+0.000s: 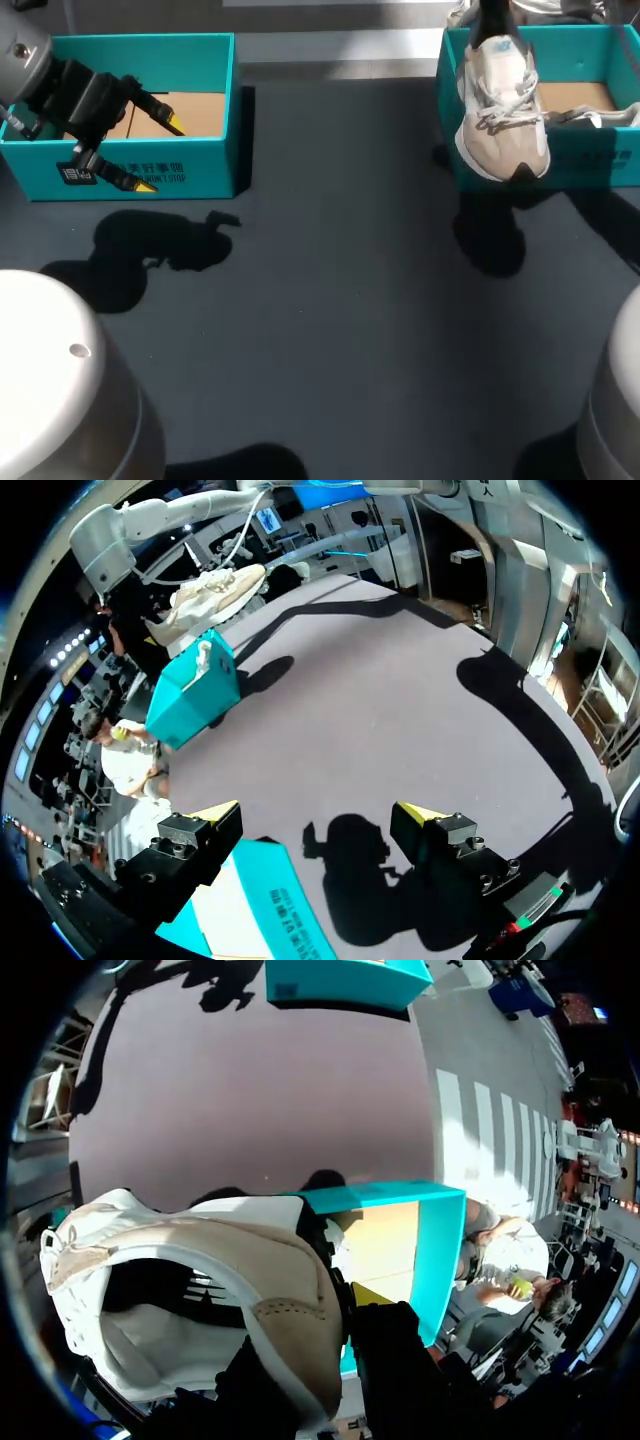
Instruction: Take the shoe out of the shoebox, open the shoe tongue, remove and reinsert the insole, then place the shoe into the shoebox
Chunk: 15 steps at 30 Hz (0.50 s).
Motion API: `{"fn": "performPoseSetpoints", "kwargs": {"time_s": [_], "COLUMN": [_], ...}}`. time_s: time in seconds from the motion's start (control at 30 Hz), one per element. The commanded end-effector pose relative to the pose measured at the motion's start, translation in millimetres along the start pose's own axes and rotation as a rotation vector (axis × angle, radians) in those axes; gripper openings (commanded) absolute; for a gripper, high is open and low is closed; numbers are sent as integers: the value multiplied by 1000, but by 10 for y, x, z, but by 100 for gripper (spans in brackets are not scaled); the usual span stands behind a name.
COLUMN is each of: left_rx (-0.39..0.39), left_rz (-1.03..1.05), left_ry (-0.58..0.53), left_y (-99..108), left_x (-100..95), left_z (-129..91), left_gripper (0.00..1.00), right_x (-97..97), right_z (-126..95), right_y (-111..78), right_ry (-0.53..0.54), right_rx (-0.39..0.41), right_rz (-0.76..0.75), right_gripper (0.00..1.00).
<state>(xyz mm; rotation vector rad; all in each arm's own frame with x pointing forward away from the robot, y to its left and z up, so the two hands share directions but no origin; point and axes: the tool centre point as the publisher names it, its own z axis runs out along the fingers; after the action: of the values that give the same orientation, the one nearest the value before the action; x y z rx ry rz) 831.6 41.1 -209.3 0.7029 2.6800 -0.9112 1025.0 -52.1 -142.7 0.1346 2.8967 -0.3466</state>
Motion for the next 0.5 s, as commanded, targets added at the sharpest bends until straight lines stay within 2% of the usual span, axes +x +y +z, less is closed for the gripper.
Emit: {"fn": "performPoseSetpoints", "kwargs": {"time_s": [0.03, 0.27, 0.5], "left_rx": [-4, -4, -4], "left_rz": [0, 0, 0], "left_ry": [0, 0, 0], "left_y": [-8, -8, -8], "left_x": [11, 11, 11], "left_z": [-4, -4, -4], "left_gripper": [100, 100, 100], "right_x": [31, 31, -491], "right_z": [-17, -17, 373], "right_y": [-36, -36, -623], "right_ry": [-6, -6, 13], "right_rx": [-8, -8, -25], "right_rz": [-2, -2, 79], "right_gripper": [0, 0, 0]}}
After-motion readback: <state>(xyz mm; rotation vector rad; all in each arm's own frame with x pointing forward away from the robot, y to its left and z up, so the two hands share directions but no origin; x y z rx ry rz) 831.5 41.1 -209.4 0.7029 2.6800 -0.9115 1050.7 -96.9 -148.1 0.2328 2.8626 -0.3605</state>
